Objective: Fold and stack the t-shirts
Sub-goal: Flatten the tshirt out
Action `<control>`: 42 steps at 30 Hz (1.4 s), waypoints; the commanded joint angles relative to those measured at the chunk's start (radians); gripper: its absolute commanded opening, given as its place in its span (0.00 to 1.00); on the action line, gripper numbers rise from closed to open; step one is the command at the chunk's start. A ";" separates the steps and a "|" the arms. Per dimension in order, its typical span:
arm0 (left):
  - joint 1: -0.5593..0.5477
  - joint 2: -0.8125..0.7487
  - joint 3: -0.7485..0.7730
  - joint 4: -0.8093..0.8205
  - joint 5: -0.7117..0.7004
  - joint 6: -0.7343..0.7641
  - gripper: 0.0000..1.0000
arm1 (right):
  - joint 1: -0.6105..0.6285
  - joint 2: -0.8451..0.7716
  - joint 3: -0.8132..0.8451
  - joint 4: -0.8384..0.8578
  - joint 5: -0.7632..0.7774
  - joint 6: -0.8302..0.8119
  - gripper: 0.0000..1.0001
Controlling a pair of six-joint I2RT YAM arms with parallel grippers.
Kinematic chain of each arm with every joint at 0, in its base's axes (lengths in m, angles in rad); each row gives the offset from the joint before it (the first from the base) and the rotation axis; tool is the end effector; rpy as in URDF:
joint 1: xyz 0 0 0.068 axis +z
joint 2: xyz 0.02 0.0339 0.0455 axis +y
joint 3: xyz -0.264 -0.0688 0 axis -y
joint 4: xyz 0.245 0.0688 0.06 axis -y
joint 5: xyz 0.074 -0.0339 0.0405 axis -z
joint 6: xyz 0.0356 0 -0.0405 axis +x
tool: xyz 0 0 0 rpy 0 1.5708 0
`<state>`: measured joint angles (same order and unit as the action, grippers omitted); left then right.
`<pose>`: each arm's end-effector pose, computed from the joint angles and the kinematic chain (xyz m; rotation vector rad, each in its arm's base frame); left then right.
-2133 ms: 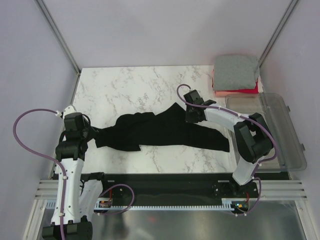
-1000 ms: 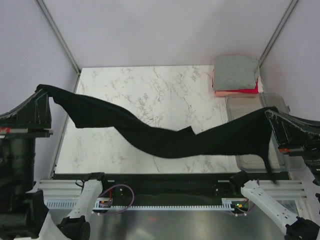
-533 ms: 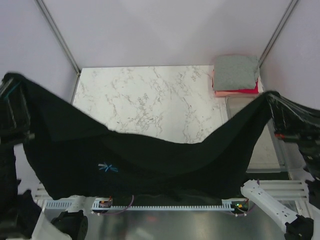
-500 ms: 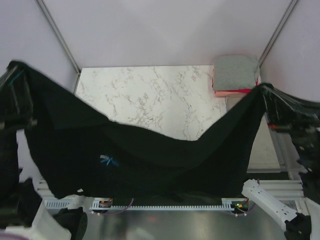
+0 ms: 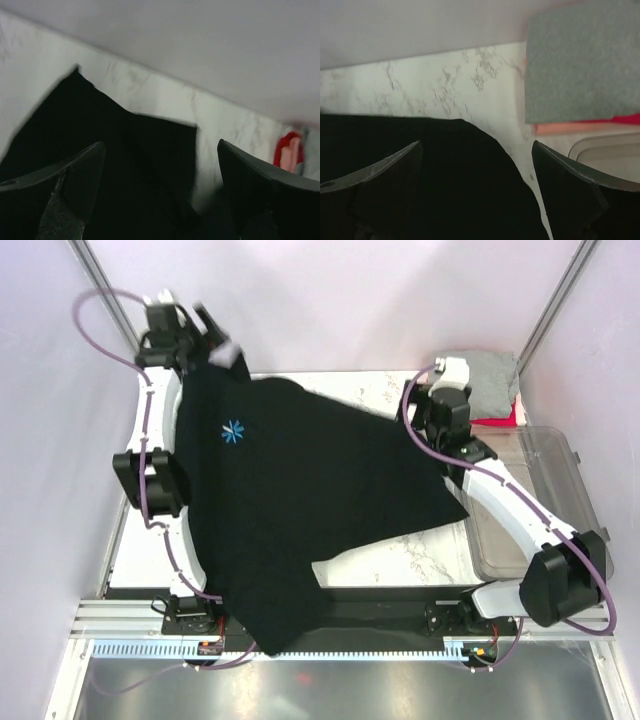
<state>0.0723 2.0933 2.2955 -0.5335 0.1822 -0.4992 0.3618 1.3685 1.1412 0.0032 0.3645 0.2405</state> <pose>0.4820 0.0284 0.4148 -0.4209 1.8766 -0.4614 0.3073 0.1027 0.3515 0.1518 1.7747 0.1068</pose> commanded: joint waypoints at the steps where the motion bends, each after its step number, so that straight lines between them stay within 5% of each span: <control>1: -0.005 -0.172 -0.166 -0.045 0.048 0.011 1.00 | 0.008 -0.154 -0.066 0.205 -0.019 0.078 0.98; 11: -0.008 -0.596 -0.835 0.035 -0.041 0.013 0.98 | 0.020 -0.139 -0.310 0.189 -0.220 0.232 0.98; 15: -0.016 -0.845 -1.170 0.029 -0.117 -0.005 0.97 | 0.022 -0.069 -0.310 0.110 -0.202 0.287 0.98; 21: -0.060 -0.960 -1.454 0.047 -0.124 -0.102 0.94 | 0.020 0.137 -0.164 0.020 -0.242 0.293 0.98; 29: -0.126 -0.775 -1.455 0.093 -0.242 -0.118 0.97 | -0.035 0.535 0.181 -0.187 -0.292 0.232 0.98; 42: -0.025 -0.155 -0.897 0.000 -0.273 -0.058 0.96 | -0.158 0.577 0.046 -0.224 -0.473 0.299 0.98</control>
<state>0.0441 1.8568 1.2579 -0.4858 -0.0517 -0.5850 0.2180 1.9400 1.2263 -0.1295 -0.0368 0.5098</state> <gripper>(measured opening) 0.966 0.982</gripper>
